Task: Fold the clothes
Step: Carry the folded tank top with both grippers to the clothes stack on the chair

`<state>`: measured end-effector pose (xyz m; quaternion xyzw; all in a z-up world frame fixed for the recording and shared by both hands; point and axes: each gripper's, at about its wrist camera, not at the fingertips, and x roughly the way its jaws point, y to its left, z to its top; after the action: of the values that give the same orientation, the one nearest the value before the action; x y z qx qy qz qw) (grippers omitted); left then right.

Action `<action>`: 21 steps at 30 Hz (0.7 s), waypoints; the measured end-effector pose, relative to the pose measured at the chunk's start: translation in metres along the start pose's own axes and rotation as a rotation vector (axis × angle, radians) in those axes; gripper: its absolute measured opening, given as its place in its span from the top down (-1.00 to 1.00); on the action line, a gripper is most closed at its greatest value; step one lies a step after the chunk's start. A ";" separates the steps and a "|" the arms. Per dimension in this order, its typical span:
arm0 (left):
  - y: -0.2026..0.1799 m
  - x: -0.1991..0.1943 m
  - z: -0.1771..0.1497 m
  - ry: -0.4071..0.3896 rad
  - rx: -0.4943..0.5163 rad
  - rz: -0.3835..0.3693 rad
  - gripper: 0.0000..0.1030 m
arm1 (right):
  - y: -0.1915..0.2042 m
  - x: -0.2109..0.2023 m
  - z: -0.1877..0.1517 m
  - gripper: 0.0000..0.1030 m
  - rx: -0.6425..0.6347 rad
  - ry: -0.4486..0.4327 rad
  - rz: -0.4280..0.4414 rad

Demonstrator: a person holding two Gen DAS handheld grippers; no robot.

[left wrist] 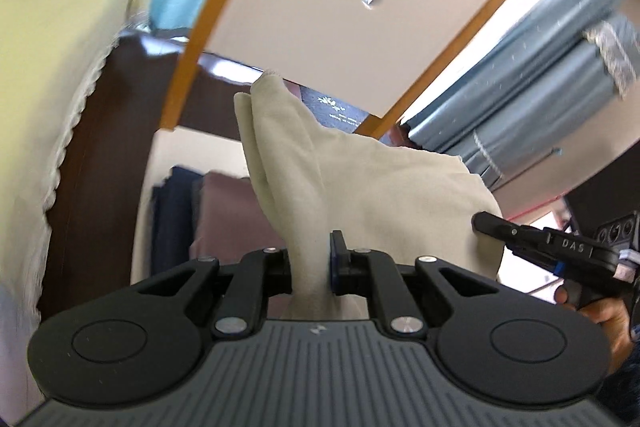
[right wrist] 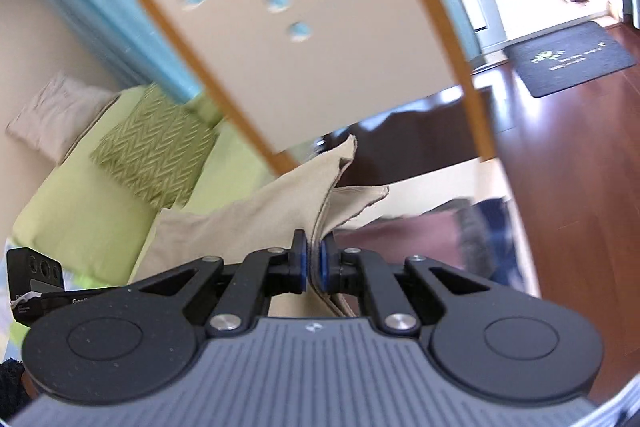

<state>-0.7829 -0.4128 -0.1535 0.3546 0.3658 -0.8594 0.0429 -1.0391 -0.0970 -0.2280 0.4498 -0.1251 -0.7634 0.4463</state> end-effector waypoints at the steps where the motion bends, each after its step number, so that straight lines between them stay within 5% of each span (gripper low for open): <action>1: -0.003 0.009 -0.002 0.008 0.009 0.007 0.78 | -0.010 0.006 0.001 0.89 0.008 0.001 -0.004; 16: 0.018 0.044 -0.022 0.044 0.042 0.079 0.75 | -0.056 0.033 -0.041 0.89 0.102 0.026 -0.008; 21: 0.029 0.058 -0.025 0.083 0.072 0.137 0.31 | -0.059 0.044 -0.049 0.89 0.111 0.044 -0.046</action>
<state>-0.8023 -0.4066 -0.2197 0.4154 0.3109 -0.8517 0.0738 -1.0423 -0.0875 -0.3158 0.4931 -0.1469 -0.7555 0.4056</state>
